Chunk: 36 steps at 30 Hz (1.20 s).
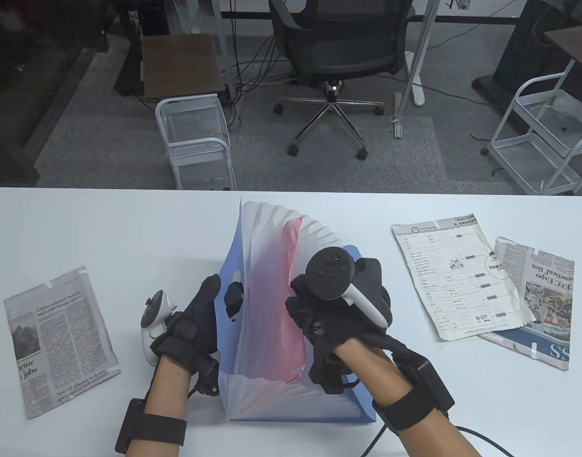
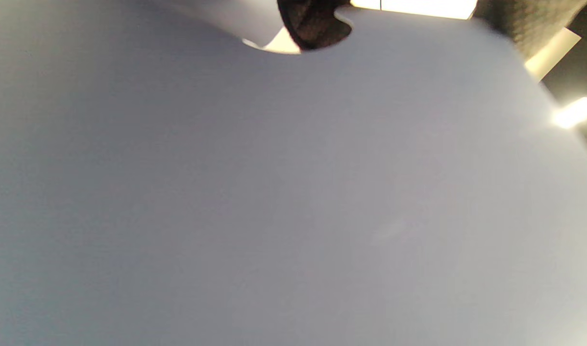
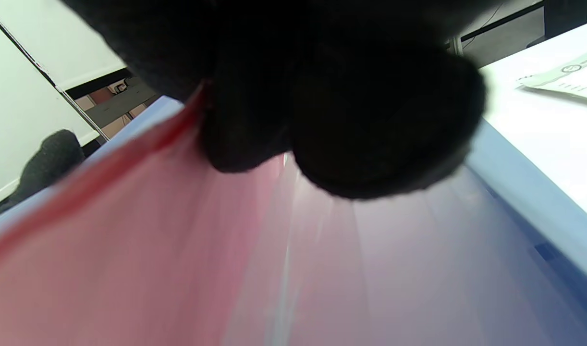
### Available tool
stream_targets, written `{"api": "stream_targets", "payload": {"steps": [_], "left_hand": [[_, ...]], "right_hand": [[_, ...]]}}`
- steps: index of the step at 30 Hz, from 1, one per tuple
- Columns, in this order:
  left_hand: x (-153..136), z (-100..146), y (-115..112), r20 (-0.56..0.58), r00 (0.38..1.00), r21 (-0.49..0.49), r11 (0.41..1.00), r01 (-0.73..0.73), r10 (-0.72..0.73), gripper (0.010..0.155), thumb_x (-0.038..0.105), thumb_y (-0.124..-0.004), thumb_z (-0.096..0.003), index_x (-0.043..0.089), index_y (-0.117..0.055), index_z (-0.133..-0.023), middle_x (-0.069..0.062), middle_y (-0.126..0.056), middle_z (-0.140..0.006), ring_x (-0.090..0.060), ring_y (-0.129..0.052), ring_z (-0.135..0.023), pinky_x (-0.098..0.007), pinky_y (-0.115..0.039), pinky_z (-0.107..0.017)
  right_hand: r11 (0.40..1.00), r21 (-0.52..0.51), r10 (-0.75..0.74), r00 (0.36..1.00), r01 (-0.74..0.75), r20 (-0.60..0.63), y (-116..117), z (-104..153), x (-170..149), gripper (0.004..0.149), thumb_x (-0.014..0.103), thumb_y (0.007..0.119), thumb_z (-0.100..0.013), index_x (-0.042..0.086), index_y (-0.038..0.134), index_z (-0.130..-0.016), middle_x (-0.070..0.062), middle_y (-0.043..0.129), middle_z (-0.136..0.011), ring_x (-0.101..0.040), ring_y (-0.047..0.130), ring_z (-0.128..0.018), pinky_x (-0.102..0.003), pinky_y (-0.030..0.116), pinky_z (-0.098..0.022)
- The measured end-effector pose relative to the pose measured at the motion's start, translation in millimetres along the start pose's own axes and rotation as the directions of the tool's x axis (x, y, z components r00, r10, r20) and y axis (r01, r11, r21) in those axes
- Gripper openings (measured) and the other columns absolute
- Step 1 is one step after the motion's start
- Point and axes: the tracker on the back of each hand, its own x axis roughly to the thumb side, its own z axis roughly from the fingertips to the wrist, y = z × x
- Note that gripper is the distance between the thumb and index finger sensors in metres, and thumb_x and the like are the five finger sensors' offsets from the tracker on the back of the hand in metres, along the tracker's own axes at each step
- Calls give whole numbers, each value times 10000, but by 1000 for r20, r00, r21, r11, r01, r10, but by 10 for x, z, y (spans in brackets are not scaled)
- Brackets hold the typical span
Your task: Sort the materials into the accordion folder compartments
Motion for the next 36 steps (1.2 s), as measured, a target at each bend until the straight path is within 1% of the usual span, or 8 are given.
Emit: {"api": "stream_targets", "payload": {"steps": [6, 18, 21, 28, 30, 32, 34, 36], "left_hand": [[-2, -1, -4, 4, 1000, 3, 1000, -4, 4, 680, 743, -615, -643, 151, -666, -973, -363, -7, -1187, -658, -18, -988, -769, -237, -599], [-11, -2, -24, 9, 1000, 8, 1000, -3, 3, 679, 743, -611, -644, 152, -659, -975, -362, 0, -1186, -655, -10, -988, -758, -229, -602], [-13, -2, -31, 10, 1000, 8, 1000, -2, 2, 680, 745, -608, -644, 154, -658, -976, -361, 3, -1186, -654, -8, -988, -756, -227, -603], [-17, -4, -39, 9, 1000, 8, 1000, 2, -2, 679, 745, -607, -645, 154, -658, -976, -360, 6, -1186, -652, -6, -988, -753, -223, -605], [-19, -5, -39, 9, 1000, 7, 1000, 1, -1, 682, 745, -606, -644, 152, -658, -977, -359, 4, -1186, -651, -7, -988, -752, -223, -606], [-18, -5, -41, 9, 1000, 5, 1000, 2, -2, 679, 743, -604, -646, 153, -656, -978, -360, 6, -1186, -652, -8, -987, -754, -222, -605], [-20, -4, -41, 8, 1000, 4, 1000, 4, -4, 680, 744, -604, -645, 154, -656, -978, -359, 6, -1186, -652, -9, -987, -755, -222, -605], [-21, -6, -41, 8, 1000, 2, 1000, 4, -4, 680, 743, -604, -646, 152, -656, -979, -360, 6, -1185, -653, -7, -986, -755, -222, -604]], "right_hand": [[998, 11, 70, 997, -70, -14, 98, -33, 38, 429, 335, 890, -548, 98, 786, -889, -10, 1038, -432, -249, 1069, -143, -190, 880, -34], [992, 27, 122, 993, -121, -10, 226, -55, 69, 420, 353, 895, -538, 112, 792, -867, 14, 1043, -423, -240, 1066, -137, -189, 875, -29], [990, 21, 138, 990, -137, -9, 232, -49, 76, 423, 358, 898, -535, 112, 794, -863, 18, 1046, -421, -239, 1066, -136, -189, 875, -28], [990, 43, 135, 991, -134, -18, 236, -52, 41, 429, 364, 889, -543, 112, 785, -875, 21, 1046, -446, -252, 1066, -147, -197, 877, -34], [992, 39, 124, 992, -123, -12, 215, -32, 23, 435, 381, 863, -559, 110, 780, -889, 18, 1045, -470, -270, 1062, -155, -206, 875, -38], [993, 31, 113, 994, -113, -5, 157, -3, 7, 482, 427, 837, -568, 105, 769, -921, -18, 1038, -514, -304, 1055, -182, -228, 874, -66], [993, -17, 114, 994, -114, -1, 46, 32, -17, 488, 465, 797, -579, 119, 773, -923, -40, 1031, -540, -322, 1051, -202, -241, 875, -82], [988, -106, 110, 994, -111, -8, -125, 64, -57, 491, 473, 785, -583, 127, 771, -930, -60, 1025, -569, -352, 1047, -238, -265, 879, -111]]}}
